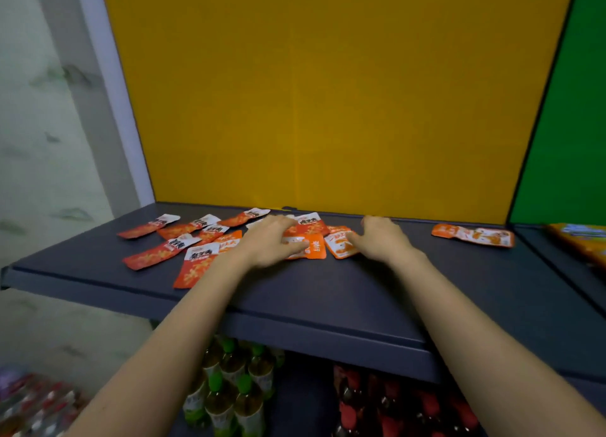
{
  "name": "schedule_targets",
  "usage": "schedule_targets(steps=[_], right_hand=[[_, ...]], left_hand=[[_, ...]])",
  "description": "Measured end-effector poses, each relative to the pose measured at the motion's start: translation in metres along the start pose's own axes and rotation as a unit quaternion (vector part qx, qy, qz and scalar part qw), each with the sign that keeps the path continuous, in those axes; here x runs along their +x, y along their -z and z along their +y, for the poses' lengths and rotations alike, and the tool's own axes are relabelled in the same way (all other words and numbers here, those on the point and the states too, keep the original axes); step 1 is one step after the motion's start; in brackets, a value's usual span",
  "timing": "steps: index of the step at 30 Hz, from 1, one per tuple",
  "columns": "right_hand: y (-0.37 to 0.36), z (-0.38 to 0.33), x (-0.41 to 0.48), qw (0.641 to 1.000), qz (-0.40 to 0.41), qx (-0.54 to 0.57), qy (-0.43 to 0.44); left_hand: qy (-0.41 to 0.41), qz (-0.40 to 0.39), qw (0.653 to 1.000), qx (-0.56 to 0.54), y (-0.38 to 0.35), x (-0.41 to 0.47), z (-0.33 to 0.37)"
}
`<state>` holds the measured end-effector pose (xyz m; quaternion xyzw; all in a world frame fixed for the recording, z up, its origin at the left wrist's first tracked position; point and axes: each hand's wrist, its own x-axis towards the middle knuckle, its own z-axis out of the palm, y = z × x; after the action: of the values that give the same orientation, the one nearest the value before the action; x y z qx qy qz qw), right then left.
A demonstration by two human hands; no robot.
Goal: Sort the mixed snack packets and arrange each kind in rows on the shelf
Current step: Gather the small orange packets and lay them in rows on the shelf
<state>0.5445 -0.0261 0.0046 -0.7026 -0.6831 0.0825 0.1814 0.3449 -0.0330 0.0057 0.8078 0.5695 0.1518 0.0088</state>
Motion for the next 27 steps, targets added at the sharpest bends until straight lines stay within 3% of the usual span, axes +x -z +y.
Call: schedule_targets(steps=[4,9,13,16,20,23,27], right_hand=[[-0.013,-0.005,0.01,1.0,-0.014,0.001,-0.019],[-0.021,-0.01,0.023,0.999,-0.018,-0.027,-0.031],[-0.018,-0.006,0.028,0.996,-0.049,0.025,-0.068],[-0.007,0.003,0.025,0.994,-0.067,0.044,-0.074],[0.011,0.029,0.013,0.986,-0.091,0.123,-0.069],[0.036,0.057,0.001,0.98,-0.097,0.166,-0.056],[0.071,0.103,0.003,0.977,-0.029,0.204,-0.054]], left_hand=[[-0.017,-0.051,0.998,0.013,-0.016,0.011,-0.007],[-0.007,-0.011,1.0,0.001,-0.025,0.012,-0.013],[0.064,0.016,0.994,-0.082,-0.025,0.014,-0.009],[0.11,-0.014,0.989,-0.099,-0.02,0.015,-0.004],[0.109,-0.055,0.985,-0.118,-0.014,0.017,0.012],[0.11,-0.061,0.973,-0.192,-0.012,0.021,0.03],[0.123,-0.043,0.916,-0.38,-0.018,0.029,0.051]])
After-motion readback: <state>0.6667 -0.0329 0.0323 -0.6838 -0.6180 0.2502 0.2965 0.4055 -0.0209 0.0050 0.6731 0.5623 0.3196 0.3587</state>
